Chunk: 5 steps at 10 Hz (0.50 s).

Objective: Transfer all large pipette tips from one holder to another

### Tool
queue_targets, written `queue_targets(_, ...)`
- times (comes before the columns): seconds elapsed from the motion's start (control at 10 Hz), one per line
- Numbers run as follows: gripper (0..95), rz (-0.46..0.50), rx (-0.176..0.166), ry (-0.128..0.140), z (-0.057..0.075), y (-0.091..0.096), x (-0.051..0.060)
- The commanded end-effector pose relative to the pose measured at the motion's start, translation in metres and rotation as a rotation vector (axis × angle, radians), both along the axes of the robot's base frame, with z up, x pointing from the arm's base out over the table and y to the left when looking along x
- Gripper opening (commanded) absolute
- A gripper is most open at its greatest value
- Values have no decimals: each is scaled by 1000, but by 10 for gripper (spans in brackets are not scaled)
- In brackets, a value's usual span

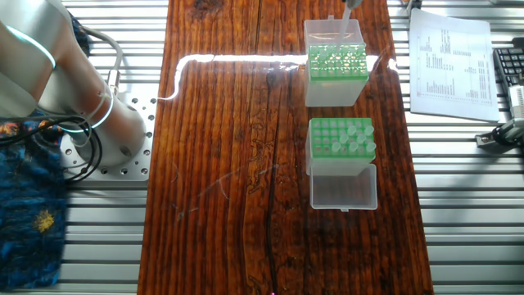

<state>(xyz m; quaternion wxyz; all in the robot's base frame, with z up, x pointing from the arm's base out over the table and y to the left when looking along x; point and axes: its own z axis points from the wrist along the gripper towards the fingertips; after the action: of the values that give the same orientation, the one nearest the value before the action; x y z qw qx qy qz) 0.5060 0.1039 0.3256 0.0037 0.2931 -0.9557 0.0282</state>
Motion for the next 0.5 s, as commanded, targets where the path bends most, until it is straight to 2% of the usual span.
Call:
queue_targets(0.1,0,-3,8,-18,-3,-2,0)
queue_targets(0.3,0,-15,20,-28,-9,-2,7)
queue_targets(0.4,0,-32,46,-28,-11,2,9)
queue_targets(0.5,0,-42,53,-29,-13,6,9)
